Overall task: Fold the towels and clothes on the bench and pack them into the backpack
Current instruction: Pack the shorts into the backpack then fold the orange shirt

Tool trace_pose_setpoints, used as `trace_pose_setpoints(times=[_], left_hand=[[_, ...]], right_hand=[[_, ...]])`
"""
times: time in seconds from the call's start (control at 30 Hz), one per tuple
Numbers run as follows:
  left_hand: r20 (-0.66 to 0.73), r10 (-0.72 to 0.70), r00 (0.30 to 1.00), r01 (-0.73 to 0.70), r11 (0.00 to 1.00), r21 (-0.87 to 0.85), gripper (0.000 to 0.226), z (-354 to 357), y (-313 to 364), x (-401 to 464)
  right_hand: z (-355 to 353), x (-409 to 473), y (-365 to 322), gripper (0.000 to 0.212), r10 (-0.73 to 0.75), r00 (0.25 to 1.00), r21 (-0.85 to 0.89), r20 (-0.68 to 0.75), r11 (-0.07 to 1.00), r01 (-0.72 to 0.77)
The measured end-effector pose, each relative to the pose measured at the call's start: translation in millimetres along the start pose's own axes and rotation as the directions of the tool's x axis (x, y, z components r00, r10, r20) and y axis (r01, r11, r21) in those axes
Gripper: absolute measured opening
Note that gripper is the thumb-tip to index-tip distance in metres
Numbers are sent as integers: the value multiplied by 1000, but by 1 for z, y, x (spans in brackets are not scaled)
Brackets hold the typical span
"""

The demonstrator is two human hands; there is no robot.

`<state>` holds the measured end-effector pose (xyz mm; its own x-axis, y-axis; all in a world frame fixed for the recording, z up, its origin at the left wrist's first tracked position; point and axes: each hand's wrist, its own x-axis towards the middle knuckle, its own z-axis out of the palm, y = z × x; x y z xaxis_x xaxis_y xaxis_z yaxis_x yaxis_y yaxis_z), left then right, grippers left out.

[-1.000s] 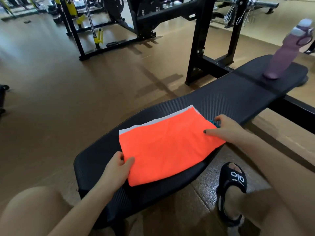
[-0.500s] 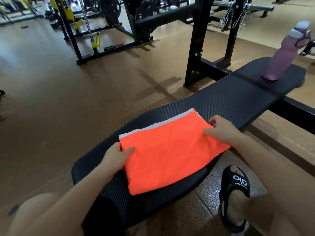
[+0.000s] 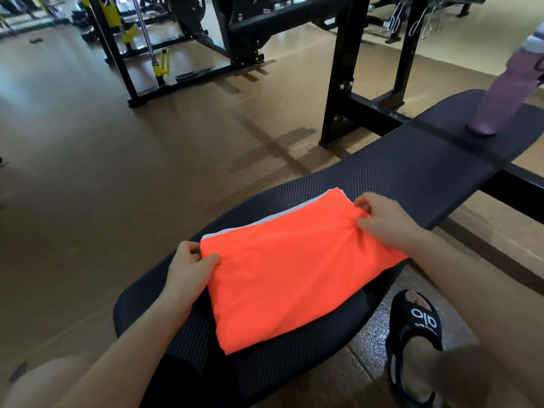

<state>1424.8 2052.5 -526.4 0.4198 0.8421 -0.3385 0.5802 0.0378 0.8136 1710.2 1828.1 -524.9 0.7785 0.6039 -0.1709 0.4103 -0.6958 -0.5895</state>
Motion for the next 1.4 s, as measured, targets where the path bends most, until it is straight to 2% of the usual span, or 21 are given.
trace_pose_setpoints(times=[0.07,0.13,0.2,0.27,0.37,0.43,0.5,0.57,0.63,0.67,0.7,0.77,0.87,0.93,1.0,1.1,1.27,1.4], left_hand=[[-3,-59,998,58,997,-42,28,-1,6,4],[4,-63,998,63,998,-20,23,-1,5,9],[-14,-4,1000,5,998,67,13,-1,2,9],[-43,29,999,-24,992,126,12,-2,1,9],[-16,-3,1000,6,979,205,23,-6,7,6],[49,-11,999,-7,934,357,33,-9,9,-1],[84,-1,996,-38,884,466,38,-11,8,-11],[103,-38,994,-16,878,478,41,-13,5,-18],[142,-99,985,42,931,362,45,-13,3,-21],[174,-137,975,89,963,255,44,-12,3,-23],[211,-179,961,145,975,170,40,-12,4,-25],[270,-229,935,208,973,105,35,-11,4,-28],[310,-271,911,276,961,30,48,-6,-4,-33],[310,-278,909,301,953,-29,45,-1,-5,-37],[309,-275,911,315,945,-90,37,2,-2,-42],[309,-259,915,323,929,-179,31,2,5,-49],[271,-210,940,291,905,-309,31,-5,12,-66],[217,-207,954,271,908,-321,41,-9,8,-74]], right_hand=[[-4,3,-5,39,43,999,52,-10,998,-43],[-5,6,-6,41,51,998,68,-24,996,-49],[-2,6,-5,41,49,999,-8,-22,999,-49],[4,6,-5,40,22,998,-154,-60,988,-31],[12,-1,-20,40,-189,952,-493,-240,869,49],[23,-14,-41,42,-390,875,-543,-286,819,188],[43,-33,-60,49,-521,821,-471,-235,800,373],[67,-55,-69,71,-467,884,-401,-23,814,419],[87,-68,-62,85,-342,917,-441,207,804,399],[95,-70,-56,85,-326,912,-470,247,783,407],[100,-71,-52,83,-335,909,-489,248,766,416],[104,-71,-47,80,-344,914,-505,215,762,406],[103,-72,-47,78,-363,913,-506,188,760,407],[102,-73,-49,74,-413,896,-503,162,747,435],[101,-75,-48,71,-460,877,-488,141,738,466],[101,-75,-41,71,-438,877,-482,200,735,477],[95,-76,-43,67,-467,867,-451,172,745,491],[97,-80,-38,73,-433,872,-447,229,749,489]])
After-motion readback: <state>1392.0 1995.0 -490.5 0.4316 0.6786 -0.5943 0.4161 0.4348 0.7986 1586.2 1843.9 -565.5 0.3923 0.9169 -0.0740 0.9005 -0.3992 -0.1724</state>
